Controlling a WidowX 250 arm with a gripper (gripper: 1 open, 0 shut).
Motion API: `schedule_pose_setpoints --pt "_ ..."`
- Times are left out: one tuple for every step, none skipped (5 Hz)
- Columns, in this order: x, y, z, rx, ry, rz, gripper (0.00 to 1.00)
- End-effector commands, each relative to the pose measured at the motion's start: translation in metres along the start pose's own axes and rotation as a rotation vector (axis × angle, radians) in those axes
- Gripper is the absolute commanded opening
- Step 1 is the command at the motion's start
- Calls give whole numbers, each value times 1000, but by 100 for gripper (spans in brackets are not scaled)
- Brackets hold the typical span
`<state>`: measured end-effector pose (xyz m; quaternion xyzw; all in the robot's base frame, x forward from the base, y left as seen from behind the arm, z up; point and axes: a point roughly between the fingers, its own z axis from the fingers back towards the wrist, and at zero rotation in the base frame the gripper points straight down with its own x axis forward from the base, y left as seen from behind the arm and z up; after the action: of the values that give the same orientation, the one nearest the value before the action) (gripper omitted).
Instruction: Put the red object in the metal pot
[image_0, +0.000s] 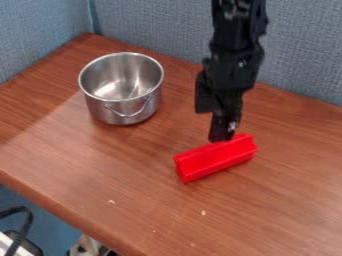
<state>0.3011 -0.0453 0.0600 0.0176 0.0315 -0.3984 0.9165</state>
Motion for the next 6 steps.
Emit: schedule_pose_setpoints --pt "-4 -6 -1 32 -53 -8 100" --pt "-13 -12 -11 48 -64 -13 100" --pt "-8 -16 -20 67 -97 36 100" --pt "0 -17 -23 73 -119 80 100" --pt "-15 -10 -28 72 -123 118 0" --pt "-29 14 -28 62 -118 201 0"
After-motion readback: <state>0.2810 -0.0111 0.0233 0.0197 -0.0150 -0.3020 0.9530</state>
